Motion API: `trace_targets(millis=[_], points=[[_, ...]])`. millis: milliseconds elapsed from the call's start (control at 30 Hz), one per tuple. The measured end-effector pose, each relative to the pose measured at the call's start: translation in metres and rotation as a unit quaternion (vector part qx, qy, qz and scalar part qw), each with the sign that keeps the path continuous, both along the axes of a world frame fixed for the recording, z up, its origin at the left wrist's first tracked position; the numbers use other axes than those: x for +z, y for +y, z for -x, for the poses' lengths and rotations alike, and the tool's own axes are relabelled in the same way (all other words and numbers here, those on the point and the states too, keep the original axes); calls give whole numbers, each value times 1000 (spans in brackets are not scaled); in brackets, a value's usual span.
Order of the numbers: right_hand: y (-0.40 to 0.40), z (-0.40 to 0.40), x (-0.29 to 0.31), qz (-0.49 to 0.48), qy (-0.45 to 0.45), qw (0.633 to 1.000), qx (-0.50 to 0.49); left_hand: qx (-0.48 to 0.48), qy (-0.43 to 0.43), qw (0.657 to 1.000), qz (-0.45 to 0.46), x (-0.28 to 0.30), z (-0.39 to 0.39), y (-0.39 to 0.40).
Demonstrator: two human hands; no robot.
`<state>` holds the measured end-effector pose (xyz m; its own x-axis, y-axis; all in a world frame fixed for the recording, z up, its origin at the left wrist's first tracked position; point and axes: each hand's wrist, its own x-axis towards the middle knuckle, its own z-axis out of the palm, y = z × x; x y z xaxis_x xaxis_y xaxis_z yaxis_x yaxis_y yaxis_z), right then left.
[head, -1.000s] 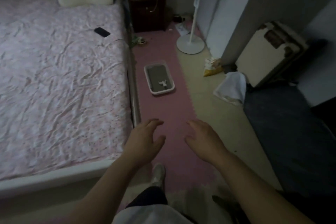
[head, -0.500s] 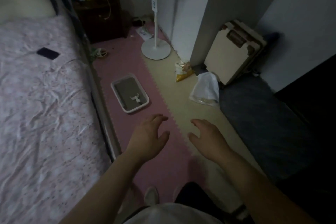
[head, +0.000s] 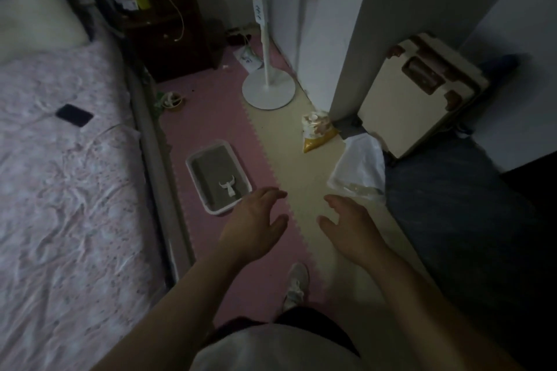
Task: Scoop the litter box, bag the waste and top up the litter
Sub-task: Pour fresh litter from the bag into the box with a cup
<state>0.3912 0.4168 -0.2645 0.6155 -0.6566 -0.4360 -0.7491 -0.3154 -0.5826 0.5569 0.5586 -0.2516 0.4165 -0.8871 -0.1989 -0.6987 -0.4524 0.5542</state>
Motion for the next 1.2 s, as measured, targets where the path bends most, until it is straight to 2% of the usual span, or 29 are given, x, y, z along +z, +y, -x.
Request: trace_targets(millis=[300, 667, 800, 1000, 1200], points=[[-133, -80, 10, -5, -8, 1000, 26, 26, 12, 1000, -13, -4, -63, -118], [-310, -226, -65, -52, 44, 998, -11, 31, 70, 996, -46, -84, -212, -297], [-365, -279, -76, -78, 66, 995, -19, 67, 96, 991, -60, -92, -270, -354], [-430, -310, -79, -85, 85, 990, -68, 48, 96, 991, -75, -91, -315, -427], [-487, -319, -105, -97, 104, 985, -96, 95, 110, 988, -55, -110, -326, -477]])
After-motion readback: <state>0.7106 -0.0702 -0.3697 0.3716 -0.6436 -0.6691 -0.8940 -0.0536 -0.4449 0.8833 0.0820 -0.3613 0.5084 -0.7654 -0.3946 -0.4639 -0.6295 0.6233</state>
